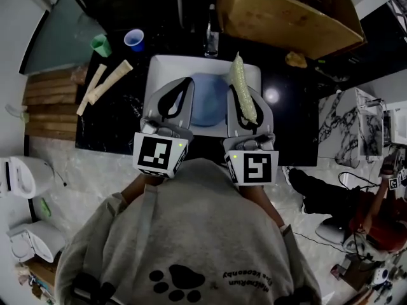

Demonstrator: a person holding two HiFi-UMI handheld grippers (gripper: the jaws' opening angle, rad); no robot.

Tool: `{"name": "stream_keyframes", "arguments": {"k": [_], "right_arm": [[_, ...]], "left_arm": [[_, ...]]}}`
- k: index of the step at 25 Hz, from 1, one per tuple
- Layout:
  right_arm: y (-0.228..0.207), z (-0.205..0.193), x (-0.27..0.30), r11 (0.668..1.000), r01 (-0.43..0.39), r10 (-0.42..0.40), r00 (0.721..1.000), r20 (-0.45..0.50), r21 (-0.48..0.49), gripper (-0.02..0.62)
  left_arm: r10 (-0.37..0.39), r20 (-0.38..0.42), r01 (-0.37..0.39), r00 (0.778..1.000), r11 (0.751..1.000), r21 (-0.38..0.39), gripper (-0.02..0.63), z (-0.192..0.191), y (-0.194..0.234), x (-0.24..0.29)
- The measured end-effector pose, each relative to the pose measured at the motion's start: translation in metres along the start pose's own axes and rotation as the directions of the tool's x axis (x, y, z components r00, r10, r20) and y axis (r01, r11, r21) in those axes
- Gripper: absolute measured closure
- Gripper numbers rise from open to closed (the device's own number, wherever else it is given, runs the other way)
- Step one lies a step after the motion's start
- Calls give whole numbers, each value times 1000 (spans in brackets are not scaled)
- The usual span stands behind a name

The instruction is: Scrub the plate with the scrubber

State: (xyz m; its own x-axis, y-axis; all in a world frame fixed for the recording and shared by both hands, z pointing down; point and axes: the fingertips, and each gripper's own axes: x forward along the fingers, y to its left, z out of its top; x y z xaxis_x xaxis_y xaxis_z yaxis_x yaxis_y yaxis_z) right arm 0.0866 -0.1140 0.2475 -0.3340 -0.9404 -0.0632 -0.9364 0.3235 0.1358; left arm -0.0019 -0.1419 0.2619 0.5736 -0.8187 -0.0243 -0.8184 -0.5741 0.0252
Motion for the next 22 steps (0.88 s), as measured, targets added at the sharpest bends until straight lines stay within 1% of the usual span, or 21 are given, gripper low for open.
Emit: {"name": "stream_keyframes", "arguments": {"k": [3, 7, 10, 13, 18, 22], "right_arm": [[-2, 6, -5, 1000, 5, -5, 1000, 13, 3, 529], [0, -8, -9, 999, 16, -15, 1000, -28, 38, 531], [1, -23, -15, 998, 1, 2, 999, -49, 63, 531], [-3, -39, -21, 998, -18, 23, 997, -78, 64, 531], [-4, -52, -29, 997, -55, 61, 993, -102, 59, 531], [-4, -59, -30, 994, -77, 85, 991, -102, 74, 531]], "left_arm": [[4, 14, -4, 1000, 1000, 15, 604, 5, -10, -4], [19, -20, -19, 1000, 1000, 22, 604, -13, -20, -8], [22, -52, -22, 998, 1000, 12, 604, -30, -25, -11], [32, -94, -33, 995, 999, -12, 604, -42, -29, -13], [56, -110, -60, 992, 997, -40, 604, -55, -35, -15], [64, -110, -67, 992, 998, -22, 603, -59, -41, -15]]}}
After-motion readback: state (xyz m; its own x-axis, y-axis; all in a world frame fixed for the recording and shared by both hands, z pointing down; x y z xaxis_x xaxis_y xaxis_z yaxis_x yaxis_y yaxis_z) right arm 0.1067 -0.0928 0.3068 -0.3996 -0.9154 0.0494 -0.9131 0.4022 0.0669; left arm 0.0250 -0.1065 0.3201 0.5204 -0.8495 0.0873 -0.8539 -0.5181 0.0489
